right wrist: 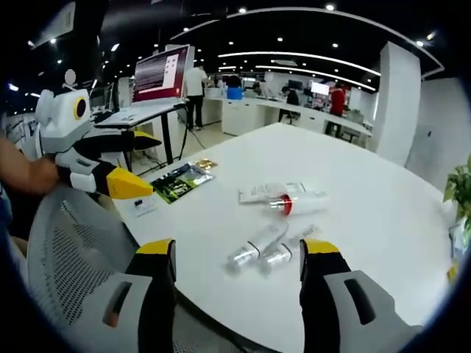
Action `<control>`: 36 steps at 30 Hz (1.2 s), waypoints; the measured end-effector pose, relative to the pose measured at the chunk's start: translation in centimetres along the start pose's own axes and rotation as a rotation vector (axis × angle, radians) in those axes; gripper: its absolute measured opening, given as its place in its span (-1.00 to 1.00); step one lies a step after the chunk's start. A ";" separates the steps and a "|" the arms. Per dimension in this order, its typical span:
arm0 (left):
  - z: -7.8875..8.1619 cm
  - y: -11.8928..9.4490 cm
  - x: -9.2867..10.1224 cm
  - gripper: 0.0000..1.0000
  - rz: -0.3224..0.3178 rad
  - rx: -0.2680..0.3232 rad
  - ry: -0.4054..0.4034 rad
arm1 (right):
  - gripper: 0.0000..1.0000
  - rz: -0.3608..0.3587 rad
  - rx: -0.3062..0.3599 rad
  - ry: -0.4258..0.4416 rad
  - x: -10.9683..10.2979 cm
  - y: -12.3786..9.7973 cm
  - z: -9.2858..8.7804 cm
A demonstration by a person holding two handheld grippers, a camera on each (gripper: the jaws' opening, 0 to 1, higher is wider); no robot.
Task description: Arrange the skincare products in the storage area until every visible bottle or jar stands upright without overlapping.
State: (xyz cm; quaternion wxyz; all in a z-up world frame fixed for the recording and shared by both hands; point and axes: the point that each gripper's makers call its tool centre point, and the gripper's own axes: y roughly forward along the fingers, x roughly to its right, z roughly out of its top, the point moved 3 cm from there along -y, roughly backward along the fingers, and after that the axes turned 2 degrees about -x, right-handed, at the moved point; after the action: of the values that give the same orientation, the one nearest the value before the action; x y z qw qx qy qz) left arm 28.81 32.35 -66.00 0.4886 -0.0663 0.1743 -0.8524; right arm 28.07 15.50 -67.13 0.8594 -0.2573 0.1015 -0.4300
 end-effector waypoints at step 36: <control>-3.9 1.5 1.0 0.49 -0.050 -0.226 -0.036 | 0.58 0.304 -0.054 -0.499 10.1 10.1 11.7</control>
State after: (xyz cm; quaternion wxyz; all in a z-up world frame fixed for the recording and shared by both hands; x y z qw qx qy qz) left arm 28.46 31.69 -70.20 0.4597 -0.1407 0.2587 -0.8378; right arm 45.77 16.67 -62.12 0.9052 -0.3599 -0.0643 -0.2169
